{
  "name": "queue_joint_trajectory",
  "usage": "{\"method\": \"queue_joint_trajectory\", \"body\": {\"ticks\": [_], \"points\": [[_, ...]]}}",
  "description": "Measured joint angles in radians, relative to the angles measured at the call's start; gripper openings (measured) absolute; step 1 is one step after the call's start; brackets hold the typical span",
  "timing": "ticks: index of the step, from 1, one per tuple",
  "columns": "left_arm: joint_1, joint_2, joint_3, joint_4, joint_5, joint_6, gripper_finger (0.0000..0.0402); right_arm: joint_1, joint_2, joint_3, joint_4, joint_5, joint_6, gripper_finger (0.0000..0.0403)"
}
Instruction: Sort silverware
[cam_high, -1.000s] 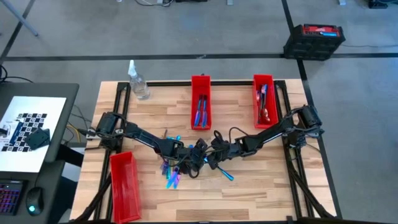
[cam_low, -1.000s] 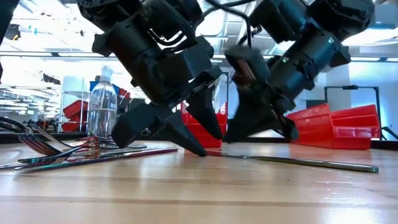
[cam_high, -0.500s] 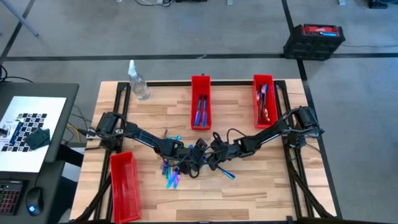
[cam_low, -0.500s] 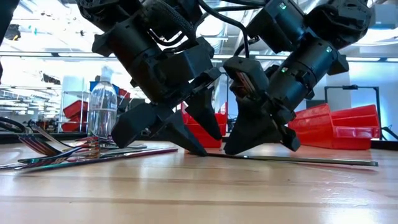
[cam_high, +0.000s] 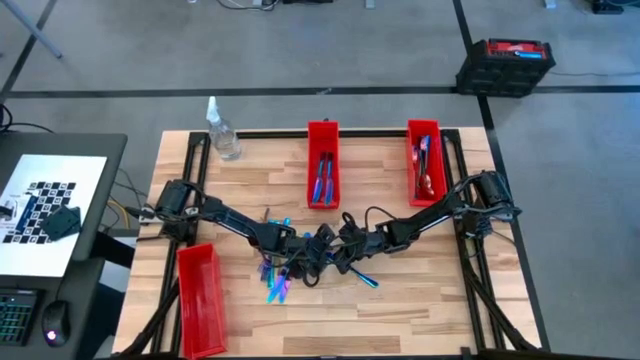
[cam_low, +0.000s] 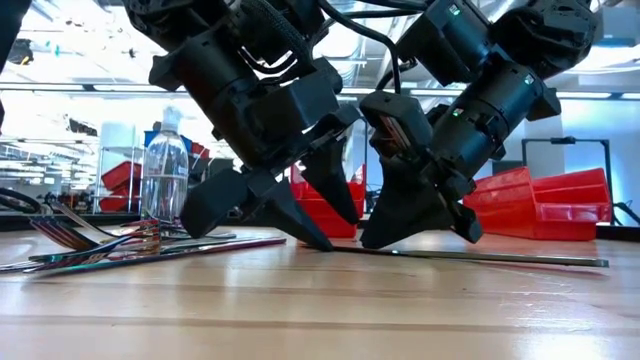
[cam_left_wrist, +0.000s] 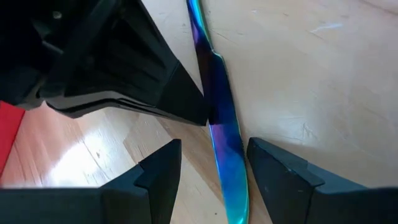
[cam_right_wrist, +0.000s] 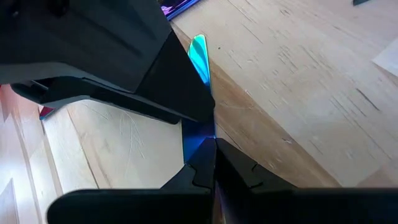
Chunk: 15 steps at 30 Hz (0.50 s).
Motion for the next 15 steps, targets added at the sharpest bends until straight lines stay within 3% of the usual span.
{"method": "queue_joint_trajectory", "body": {"ticks": [6, 15], "points": [[-0.008, 0.078, 0.008, 0.072, -0.068, 0.119, 0.0179, 0.0, 0.0, 0.0, -0.001, -0.001, -0.002, 0.0], [0.008, 0.092, 0.059, 0.055, -0.079, 0.102, 0.0161, 0.0, 0.0, -0.002, -0.003, -0.004, 0.011, 0.0]]}}
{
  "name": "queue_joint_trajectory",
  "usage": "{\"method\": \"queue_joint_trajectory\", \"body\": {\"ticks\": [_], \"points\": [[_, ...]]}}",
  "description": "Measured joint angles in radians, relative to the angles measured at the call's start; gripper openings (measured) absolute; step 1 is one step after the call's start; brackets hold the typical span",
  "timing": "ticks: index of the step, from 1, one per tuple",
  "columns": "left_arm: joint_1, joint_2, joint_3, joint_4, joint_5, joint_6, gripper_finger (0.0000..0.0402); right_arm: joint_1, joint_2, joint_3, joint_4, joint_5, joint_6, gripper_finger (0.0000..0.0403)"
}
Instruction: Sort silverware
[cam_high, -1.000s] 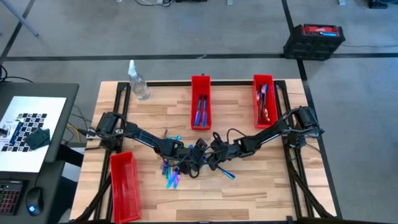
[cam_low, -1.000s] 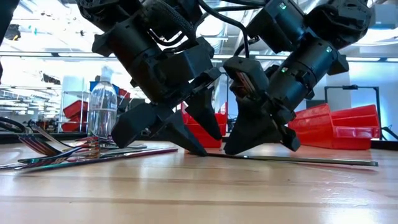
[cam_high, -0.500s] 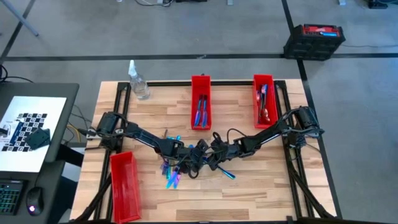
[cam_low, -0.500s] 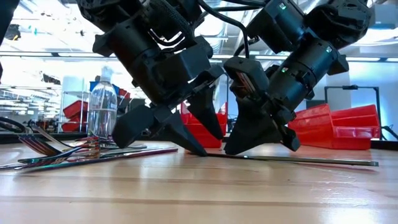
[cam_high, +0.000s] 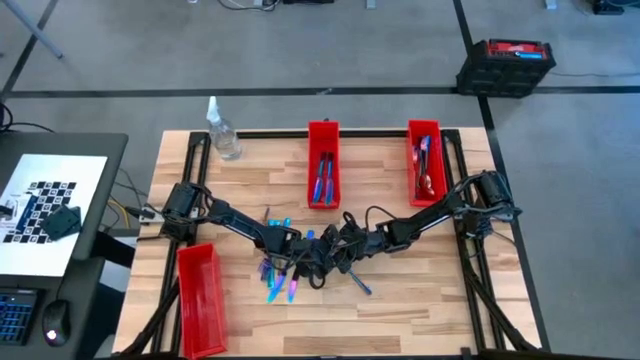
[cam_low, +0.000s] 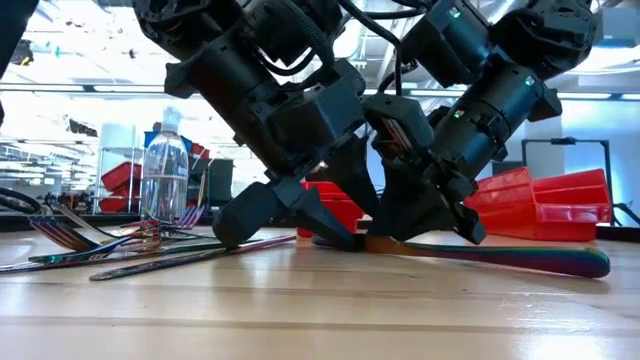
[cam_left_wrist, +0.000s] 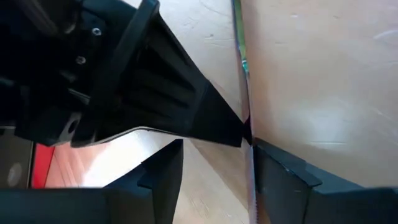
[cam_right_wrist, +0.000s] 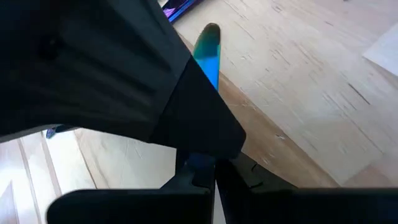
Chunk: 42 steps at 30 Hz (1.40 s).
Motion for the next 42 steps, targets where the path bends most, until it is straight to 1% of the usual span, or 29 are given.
{"method": "queue_joint_trajectory", "body": {"ticks": [2, 6, 10, 12, 14, 19, 24, 27, 32, 35, 39, 42], "points": [[0.002, 0.001, 0.011, -0.032, 0.019, -0.021, 0.0143, 0.0, 0.0, -0.002, 0.0, 0.0, 0.009, 0.0], [-0.002, 0.001, 0.014, -0.109, 0.049, -0.077, 0.0091, 0.0, 0.0, -0.002, 0.0, -0.008, 0.014, 0.0], [-0.006, 0.002, 0.019, -0.165, 0.098, -0.079, 0.0025, 0.0, 0.0, 0.0, 0.0, -0.005, -0.036, 0.0], [-0.01, 0.002, 0.019, -0.169, 0.098, -0.082, 0.0009, 0.001, 0.0, 0.001, 0.0, -0.003, -0.051, 0.0], [-0.011, 0.0, 0.021, -0.173, 0.092, -0.097, 0.0005, 0.001, 0.0, 0.002, 0.0, -0.002, -0.053, 0.0], [-0.019, -0.012, 0.061, -0.224, 0.077, -0.19, 0.0001, 0.003, -0.018, 0.002, -0.015, 0.009, -0.075, 0.0], [-0.028, -0.051, 0.114, -0.298, 0.07, -0.275, 0.0001, 0.024, -0.118, 0.003, -0.12, 0.014, -0.109, 0.0], [-0.031, -0.092, 0.131, -0.359, 0.058, -0.337, 0.0001, 0.042, -0.225, 0.004, -0.257, 0.082, -0.121, 0.0], [-0.014, -0.217, 0.143, -0.43, 0.031, -0.574, 0.0001, 0.089, -0.424, 0.004, -0.523, 0.251, -0.081, 0.0], [0.007, -0.286, 0.143, -0.451, 0.027, -0.707, 0.0001, 0.117, -0.51, 0.004, -0.625, 0.346, -0.032, 0.0], [0.039, -0.39, 0.145, -0.487, -0.024, -0.842, 0.0001, 0.158, -0.57, 0.003, -0.689, 0.432, 0.021, 0.0], [0.062, -0.461, 0.144, -0.486, -0.038, -0.863, 0.0001, 0.18, -0.574, 0.003, -0.707, 0.456, 0.04, 0.0]]}}
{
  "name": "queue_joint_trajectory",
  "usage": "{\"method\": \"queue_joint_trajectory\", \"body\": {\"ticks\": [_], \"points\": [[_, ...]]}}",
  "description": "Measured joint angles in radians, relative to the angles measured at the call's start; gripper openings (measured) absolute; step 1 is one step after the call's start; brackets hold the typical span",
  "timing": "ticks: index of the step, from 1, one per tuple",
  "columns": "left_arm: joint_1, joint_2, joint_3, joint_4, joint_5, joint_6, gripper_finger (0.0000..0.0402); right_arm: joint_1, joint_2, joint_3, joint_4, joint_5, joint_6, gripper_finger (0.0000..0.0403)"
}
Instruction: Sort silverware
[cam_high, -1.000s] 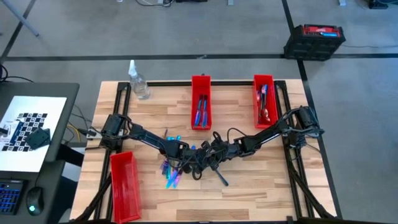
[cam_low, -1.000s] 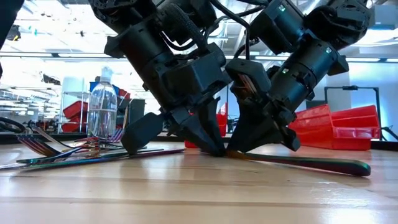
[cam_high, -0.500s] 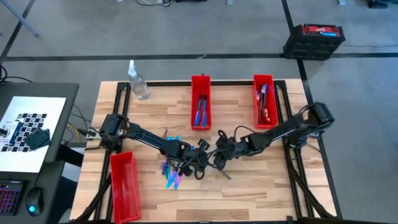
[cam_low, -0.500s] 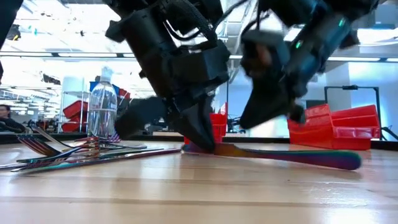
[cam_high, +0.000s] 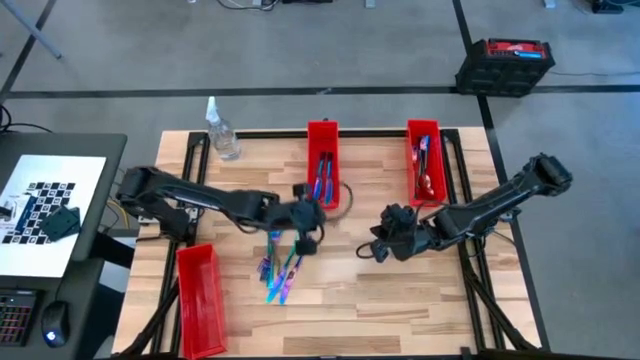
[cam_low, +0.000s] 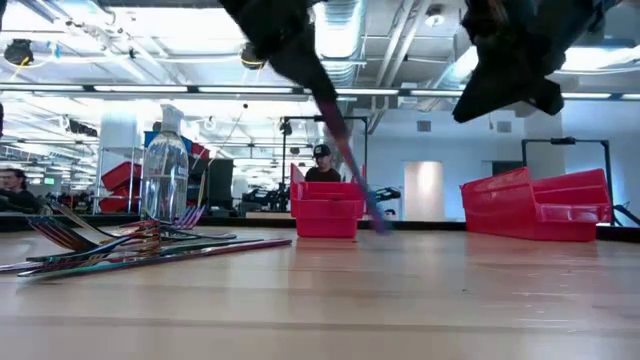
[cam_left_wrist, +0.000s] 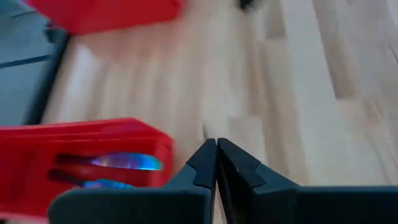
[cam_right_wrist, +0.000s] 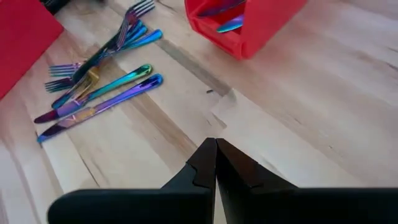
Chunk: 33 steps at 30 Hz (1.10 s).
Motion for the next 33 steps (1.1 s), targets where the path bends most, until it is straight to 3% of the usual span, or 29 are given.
{"method": "queue_joint_trajectory", "body": {"ticks": [8, 13, 24, 30, 33], "points": [[0.038, -0.137, 0.002, 0.047, -0.006, 0.086, 0.0, 0.01, 0.049, -0.001, -0.004, 0.004, 0.023, 0.0], [0.077, -0.148, 0.002, 0.072, -0.065, 0.262, 0.0, 0.012, 0.058, -0.001, -0.011, 0.002, 0.027, 0.0], [0.224, 0.111, 0.002, 0.139, -0.083, 0.792, 0.0, 0.013, 0.072, -0.001, -0.008, 0.017, 0.031, 0.0], [0.267, 0.219, 0.002, 0.144, -0.114, 0.926, 0.0, 0.035, 0.096, -0.001, -0.008, 0.021, 0.056, 0.0], [0.271, 0.258, 0.002, 0.136, -0.11, 0.891, 0.0002, 0.042, 0.112, -0.001, -0.006, 0.021, 0.068, 0.0]]}}
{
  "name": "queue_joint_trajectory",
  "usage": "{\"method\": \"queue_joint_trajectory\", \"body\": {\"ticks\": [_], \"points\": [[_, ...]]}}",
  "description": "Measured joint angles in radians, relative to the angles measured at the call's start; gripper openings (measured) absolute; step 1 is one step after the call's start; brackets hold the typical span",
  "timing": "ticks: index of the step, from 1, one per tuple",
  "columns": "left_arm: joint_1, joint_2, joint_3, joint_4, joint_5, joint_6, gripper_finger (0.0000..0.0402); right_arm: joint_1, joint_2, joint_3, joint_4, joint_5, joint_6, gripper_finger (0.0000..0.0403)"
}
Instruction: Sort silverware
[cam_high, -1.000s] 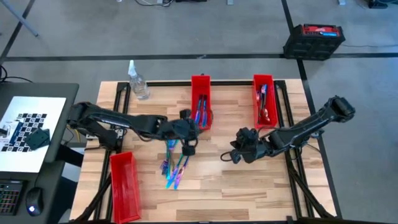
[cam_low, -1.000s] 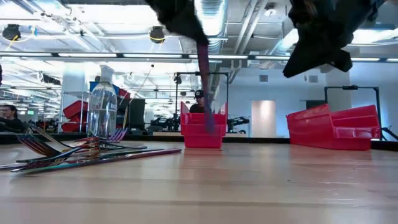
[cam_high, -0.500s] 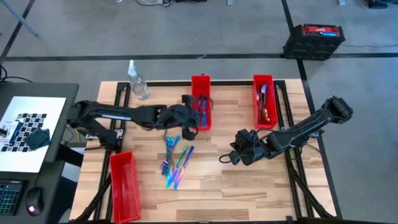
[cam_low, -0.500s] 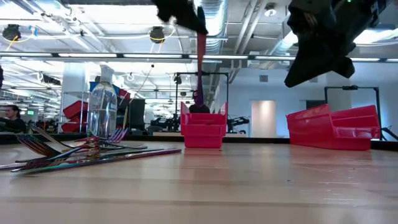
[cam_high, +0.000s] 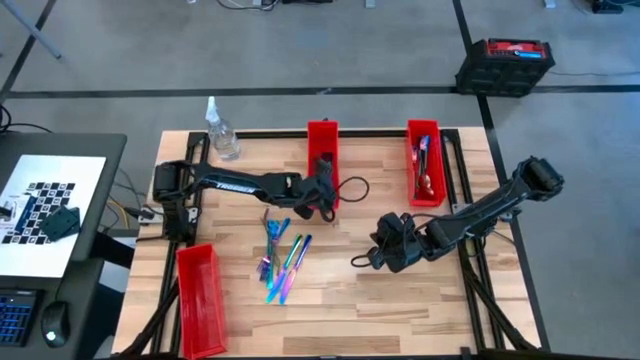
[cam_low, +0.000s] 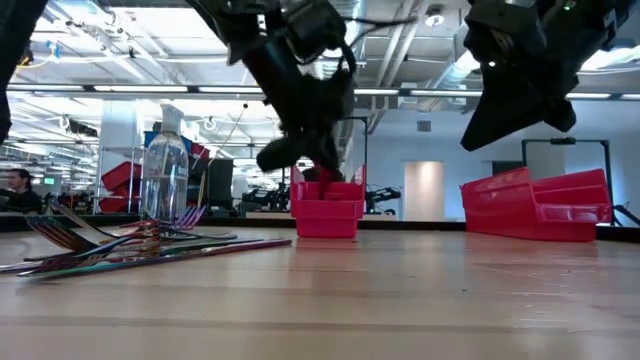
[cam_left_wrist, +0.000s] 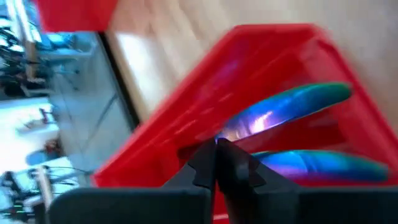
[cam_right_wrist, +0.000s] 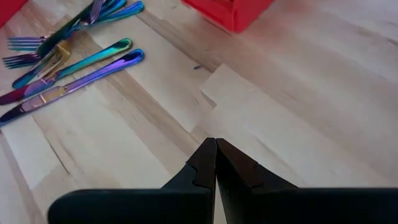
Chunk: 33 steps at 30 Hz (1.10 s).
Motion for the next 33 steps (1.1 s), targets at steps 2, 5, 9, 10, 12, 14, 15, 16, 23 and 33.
{"method": "queue_joint_trajectory", "body": {"ticks": [2, 5, 9, 10, 12, 14, 15, 16, 23, 33], "points": [[0.002, 0.006, 0.001, -0.037, -0.002, -0.038, 0.001, 0.008, 0.009, 0.0, -0.003, 0.0, 0.013, 0.0], [0.002, -0.001, 0.002, -0.088, -0.003, -0.122, 0.0036, 0.008, 0.021, 0.0, 0.002, -0.001, 0.014, 0.0], [-0.013, -0.027, 0.004, -0.171, 0.003, -0.263, 0.0081, -0.003, 0.021, 0.0, 0.011, -0.001, -0.007, 0.0], [-0.019, -0.035, 0.012, -0.198, 0.003, -0.304, 0.0092, -0.008, 0.021, 0.0, 0.017, -0.001, -0.018, 0.0], [-0.032, -0.048, 0.038, -0.221, 0.003, -0.38, 0.0114, -0.019, 0.021, 0.0, 0.036, -0.001, -0.041, 0.0], [-0.049, -0.056, 0.066, -0.258, 0.002, -0.433, 0.0131, -0.03, 0.021, 0.0, 0.055, -0.003, -0.067, 0.0], [-0.061, -0.06, 0.083, -0.293, 0.002, -0.462, 0.0138, -0.036, 0.021, 0.0, 0.075, -0.005, -0.08, 0.0], [-0.076, -0.062, 0.105, -0.332, 0.002, -0.5, 0.0144, -0.041, 0.021, 0.0, 0.1, -0.007, -0.102, 0.0], [-0.22, -0.176, 0.204, -0.637, 0.132, -0.918, 0.0147, -0.088, 0.113, 0.0, 0.44, -0.114, -0.31, 0.0], [-0.428, -0.44, -0.137, -0.444, 0.133, -1.338, 0.0141, -0.166, 0.474, 0.106, 0.808, -0.334, -0.443, 0.0]]}}
